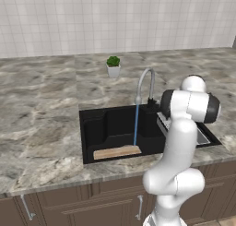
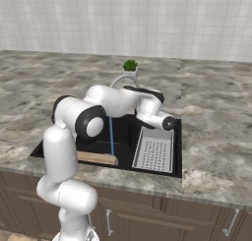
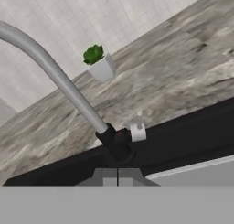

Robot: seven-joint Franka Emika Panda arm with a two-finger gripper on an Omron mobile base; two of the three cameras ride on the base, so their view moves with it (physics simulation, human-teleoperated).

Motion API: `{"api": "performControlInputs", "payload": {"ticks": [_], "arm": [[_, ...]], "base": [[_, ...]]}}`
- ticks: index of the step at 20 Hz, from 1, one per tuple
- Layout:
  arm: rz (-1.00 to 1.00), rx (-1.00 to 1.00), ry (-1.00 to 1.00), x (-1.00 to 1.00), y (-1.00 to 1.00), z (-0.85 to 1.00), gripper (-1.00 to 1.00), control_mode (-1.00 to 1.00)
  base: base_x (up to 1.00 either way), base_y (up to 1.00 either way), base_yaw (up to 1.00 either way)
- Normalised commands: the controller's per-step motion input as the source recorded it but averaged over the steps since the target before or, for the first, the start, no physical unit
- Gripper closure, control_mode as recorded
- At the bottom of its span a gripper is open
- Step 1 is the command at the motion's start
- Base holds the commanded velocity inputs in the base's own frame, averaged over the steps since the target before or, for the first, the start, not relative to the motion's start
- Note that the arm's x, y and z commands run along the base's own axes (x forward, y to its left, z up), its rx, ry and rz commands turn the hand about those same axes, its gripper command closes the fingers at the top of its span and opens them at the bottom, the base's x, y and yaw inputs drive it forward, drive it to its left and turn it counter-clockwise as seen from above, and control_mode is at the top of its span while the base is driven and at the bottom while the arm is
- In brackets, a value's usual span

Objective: Turn on the sink faucet with hot water and rinse the cutting board for ten seconds, then turn off the faucet. Push the cutting board to reach the water if necessary.

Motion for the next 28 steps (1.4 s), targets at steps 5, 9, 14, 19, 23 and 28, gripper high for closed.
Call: {"api": "performControlInputs", "payload": {"ticks": [5, 9, 14, 19, 23, 28], "arm": [[0.32, 0.00, 0.00, -0.21, 0.02, 0.01, 1.00, -1.00], [0.29, 0.00, -0.01, -0.17, 0.13, 0.02, 1.00, -1.00], [0.11, 0.00, -0.09, -0.05, 0.02, 0.06, 1.00, -1.00], [0.00, 0.00, -0.16, 0.00, 0.14, 0.00, 1.00, -1.00], [0.00, 0.00, -0.14, 0.04, 0.27, 0.00, 1.00, -1.00], [0.00, 0.00, -0.12, 0.14, 0.23, 0.00, 1.00, -1.00]], "base": [[0.00, 0.00, 0.00], [0.00, 0.00, 0.00], [0.00, 0.00, 0.00], [0.00, 0.00, 0.00], [0.00, 0.00, 0.00], [0.00, 0.00, 0.00]]}}
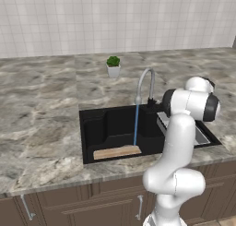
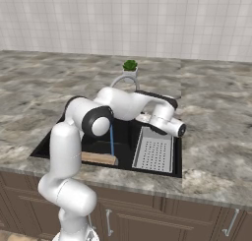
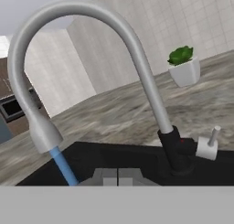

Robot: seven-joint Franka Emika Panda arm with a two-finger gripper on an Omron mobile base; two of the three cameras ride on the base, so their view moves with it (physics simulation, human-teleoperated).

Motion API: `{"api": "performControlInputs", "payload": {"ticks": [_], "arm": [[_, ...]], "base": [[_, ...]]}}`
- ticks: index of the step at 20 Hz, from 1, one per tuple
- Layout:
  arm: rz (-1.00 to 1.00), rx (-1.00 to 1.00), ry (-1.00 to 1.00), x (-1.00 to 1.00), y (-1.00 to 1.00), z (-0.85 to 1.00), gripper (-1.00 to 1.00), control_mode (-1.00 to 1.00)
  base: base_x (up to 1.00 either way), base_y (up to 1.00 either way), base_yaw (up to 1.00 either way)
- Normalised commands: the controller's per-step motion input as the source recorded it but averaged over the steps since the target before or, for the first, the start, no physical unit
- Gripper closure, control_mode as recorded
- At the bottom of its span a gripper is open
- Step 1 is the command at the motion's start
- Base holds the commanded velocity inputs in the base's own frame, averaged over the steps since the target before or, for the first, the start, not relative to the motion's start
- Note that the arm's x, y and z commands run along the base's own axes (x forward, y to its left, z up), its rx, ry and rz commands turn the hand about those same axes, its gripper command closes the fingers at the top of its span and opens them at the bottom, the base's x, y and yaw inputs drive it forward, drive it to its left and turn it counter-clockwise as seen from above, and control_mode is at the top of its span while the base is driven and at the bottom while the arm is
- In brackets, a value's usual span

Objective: Turn on the sink faucet with hot water and rinse the cutting board for ten seconds, then turn off the faucet. Push the cutting board to reach the water if necessary.

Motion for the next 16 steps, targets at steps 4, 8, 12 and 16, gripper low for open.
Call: {"api": "performControlInputs", "payload": {"ticks": [4, 8, 12, 16], "arm": [[0.00, 0.00, -0.03, 0.04, 0.04, 0.00, 1.00, -1.00], [0.00, 0.00, 0.00, 0.00, 0.00, 0.00, 1.00, -1.00], [0.00, 0.00, 0.00, 0.00, 0.00, 0.00, 1.00, -1.00], [0.00, 0.00, 0.00, 0.00, 0.00, 0.00, 1.00, -1.00]], "base": [[0.00, 0.00, 0.00], [0.00, 0.00, 0.00], [0.00, 0.00, 0.00], [0.00, 0.00, 0.00]]}}
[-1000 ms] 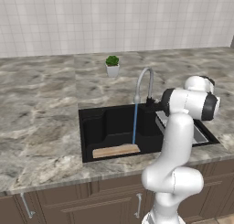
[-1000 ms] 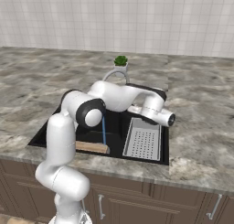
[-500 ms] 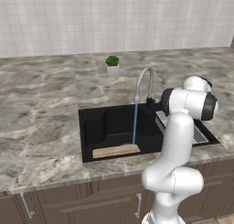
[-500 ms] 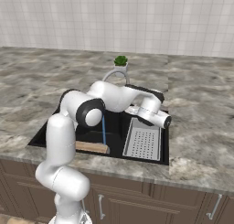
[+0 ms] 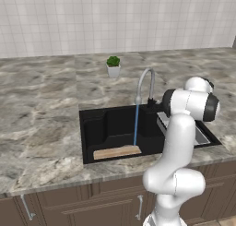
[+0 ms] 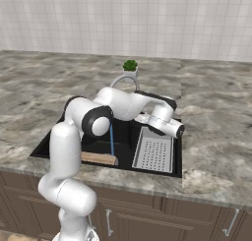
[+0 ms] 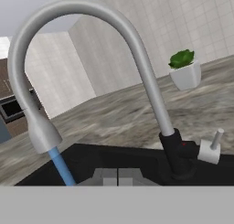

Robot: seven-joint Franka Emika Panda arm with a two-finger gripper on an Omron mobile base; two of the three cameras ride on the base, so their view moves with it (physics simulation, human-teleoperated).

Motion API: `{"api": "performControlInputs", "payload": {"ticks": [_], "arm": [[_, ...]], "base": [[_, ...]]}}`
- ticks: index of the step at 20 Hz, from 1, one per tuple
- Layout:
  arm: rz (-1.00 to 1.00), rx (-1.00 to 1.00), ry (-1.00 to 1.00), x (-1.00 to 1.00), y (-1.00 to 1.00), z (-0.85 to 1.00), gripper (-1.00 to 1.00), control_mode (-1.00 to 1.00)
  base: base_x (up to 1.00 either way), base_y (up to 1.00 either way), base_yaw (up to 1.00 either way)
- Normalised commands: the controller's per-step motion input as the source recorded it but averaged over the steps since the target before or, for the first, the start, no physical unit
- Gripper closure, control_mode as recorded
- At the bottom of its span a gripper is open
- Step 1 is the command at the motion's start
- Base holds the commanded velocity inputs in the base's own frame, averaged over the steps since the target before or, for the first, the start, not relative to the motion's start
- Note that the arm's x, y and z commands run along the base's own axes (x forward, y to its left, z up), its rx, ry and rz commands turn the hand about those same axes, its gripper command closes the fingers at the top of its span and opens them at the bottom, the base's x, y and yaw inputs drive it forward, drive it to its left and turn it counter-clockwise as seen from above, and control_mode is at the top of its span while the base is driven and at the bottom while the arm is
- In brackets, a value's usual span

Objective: Turn on the sink faucet with hot water and rinse the cutting board for ten seconds, then turn off the faucet. Push the cutting board to reach the water if necessary.

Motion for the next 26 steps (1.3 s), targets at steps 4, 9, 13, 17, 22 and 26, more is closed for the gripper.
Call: {"api": "performControlInputs", "payload": {"ticks": [4, 9, 13, 17, 22, 26], "arm": [[0.00, 0.00, 0.00, 0.00, 0.00, 0.00, 1.00, -1.00], [0.00, 0.00, 0.00, 0.00, 0.00, 0.00, 1.00, -1.00], [0.00, 0.00, 0.00, 0.00, 0.00, 0.00, 1.00, -1.00], [0.00, 0.00, 0.00, 0.00, 0.00, 0.00, 1.00, -1.00], [0.00, 0.00, 0.00, 0.00, 0.00, 0.00, 1.00, -1.00], [0.00, 0.00, 0.00, 0.00, 0.00, 0.00, 1.00, -1.00]], "base": [[0.00, 0.00, 0.00], [0.00, 0.00, 0.00], [0.00, 0.00, 0.00], [0.00, 0.00, 0.00], [0.00, 0.00, 0.00], [0.00, 0.00, 0.00]]}}
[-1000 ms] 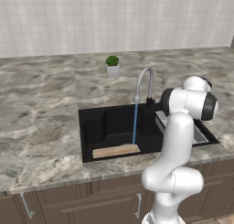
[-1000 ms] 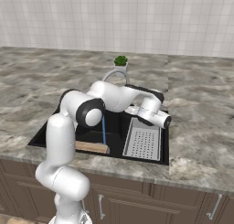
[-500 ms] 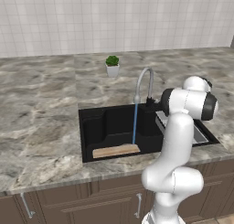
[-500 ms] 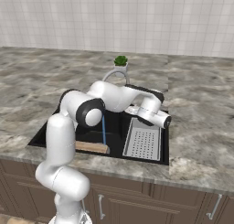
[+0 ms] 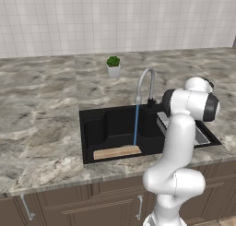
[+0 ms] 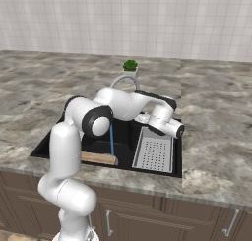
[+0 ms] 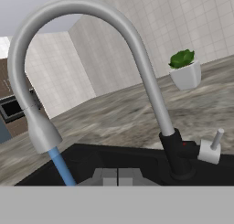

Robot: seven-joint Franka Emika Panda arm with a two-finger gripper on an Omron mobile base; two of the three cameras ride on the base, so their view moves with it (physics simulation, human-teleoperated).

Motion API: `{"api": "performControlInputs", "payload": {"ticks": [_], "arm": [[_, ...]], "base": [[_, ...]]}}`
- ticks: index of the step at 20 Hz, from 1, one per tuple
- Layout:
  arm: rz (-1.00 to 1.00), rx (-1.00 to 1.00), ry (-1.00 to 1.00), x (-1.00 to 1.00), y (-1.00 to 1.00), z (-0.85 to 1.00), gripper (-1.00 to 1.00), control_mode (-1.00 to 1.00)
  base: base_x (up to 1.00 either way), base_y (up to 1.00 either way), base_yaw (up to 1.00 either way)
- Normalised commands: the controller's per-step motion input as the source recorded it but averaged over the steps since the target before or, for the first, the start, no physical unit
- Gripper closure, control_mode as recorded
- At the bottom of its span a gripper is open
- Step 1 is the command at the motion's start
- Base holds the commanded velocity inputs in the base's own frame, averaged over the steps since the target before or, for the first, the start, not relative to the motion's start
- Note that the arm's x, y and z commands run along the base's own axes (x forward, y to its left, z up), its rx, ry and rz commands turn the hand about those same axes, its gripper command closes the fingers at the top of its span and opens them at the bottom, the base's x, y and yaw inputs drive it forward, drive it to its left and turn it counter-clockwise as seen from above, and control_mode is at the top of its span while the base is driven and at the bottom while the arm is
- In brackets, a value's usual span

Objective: Turn on the sink faucet with hot water and rinse the cutting board for ten seconds, then turn off the faucet. Push the cutting board to reach the water if necessary.

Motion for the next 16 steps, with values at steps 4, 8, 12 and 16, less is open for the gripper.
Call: {"api": "performControlInputs", "payload": {"ticks": [4, 8, 12, 16], "arm": [[0.00, 0.00, 0.00, 0.00, 0.00, 0.00, 1.00, -1.00], [0.00, 0.00, 0.00, 0.00, 0.00, 0.00, 1.00, -1.00], [0.00, 0.00, 0.00, 0.00, 0.00, 0.00, 1.00, -1.00], [0.00, 0.00, 0.00, 0.00, 0.00, 0.00, 1.00, -1.00]], "base": [[0.00, 0.00, 0.00], [0.00, 0.00, 0.00], [0.00, 0.00, 0.00], [0.00, 0.00, 0.00]]}}
